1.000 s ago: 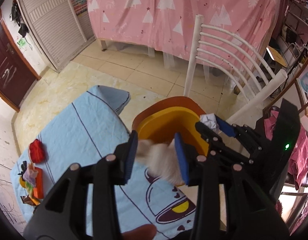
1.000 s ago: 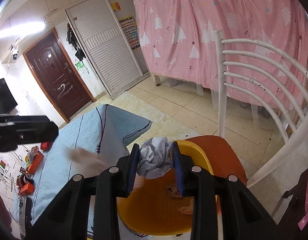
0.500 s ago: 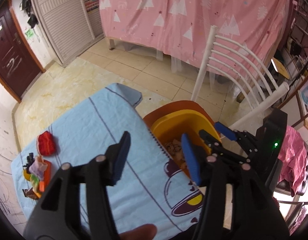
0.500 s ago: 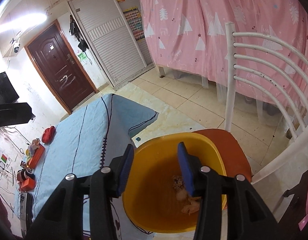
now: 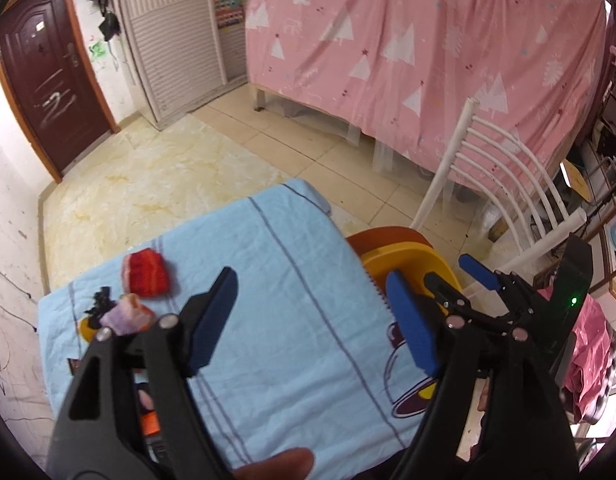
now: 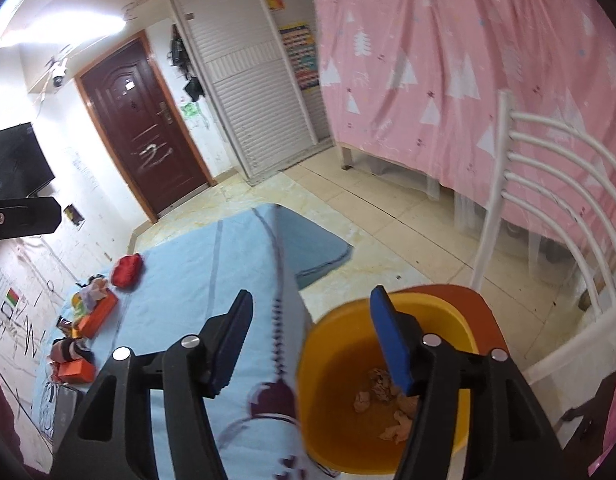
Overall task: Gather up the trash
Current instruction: 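Move both tools back over the bedsheet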
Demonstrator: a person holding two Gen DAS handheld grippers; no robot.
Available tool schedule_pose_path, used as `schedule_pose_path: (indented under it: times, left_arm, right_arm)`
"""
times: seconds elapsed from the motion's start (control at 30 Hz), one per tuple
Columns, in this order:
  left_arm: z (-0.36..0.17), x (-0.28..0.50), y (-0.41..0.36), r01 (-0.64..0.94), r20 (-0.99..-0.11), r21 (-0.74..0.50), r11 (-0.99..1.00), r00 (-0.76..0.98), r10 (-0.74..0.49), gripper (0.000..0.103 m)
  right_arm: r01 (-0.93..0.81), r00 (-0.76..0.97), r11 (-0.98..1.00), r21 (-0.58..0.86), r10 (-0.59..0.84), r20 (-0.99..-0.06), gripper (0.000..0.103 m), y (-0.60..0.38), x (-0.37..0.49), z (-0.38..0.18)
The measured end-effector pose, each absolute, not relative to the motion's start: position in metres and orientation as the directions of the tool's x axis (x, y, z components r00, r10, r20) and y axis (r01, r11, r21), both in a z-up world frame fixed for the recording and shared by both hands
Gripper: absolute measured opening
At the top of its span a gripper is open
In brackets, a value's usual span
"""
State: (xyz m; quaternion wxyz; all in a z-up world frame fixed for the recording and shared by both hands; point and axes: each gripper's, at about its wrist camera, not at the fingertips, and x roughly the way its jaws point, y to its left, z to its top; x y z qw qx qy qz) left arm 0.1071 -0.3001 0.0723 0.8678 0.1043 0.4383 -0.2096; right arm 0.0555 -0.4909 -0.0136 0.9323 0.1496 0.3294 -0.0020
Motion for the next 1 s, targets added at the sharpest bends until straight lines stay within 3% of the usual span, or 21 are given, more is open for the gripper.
schedule_pose_path:
  times: [0.47, 1.0]
  left_arm:
    - [0.093, 0.109, -0.172, 0.28, -0.772, 0.005, 0.96, 0.611, -0.174, 0.077]
    - [0.069, 0.111, -0.053, 0.151, -0.79, -0.072, 0.986, 0.595, -0.148, 0.079]
  right_arm:
    - [-0.106, 0.76, 0.968, 0.226, 0.225, -0.61, 0.076, -0.387, 0.093, 0.014]
    - [-0.273, 0.685, 0.952, 0.14, 0.295, -0.667, 0.078, -0.268, 0.127, 0.016]
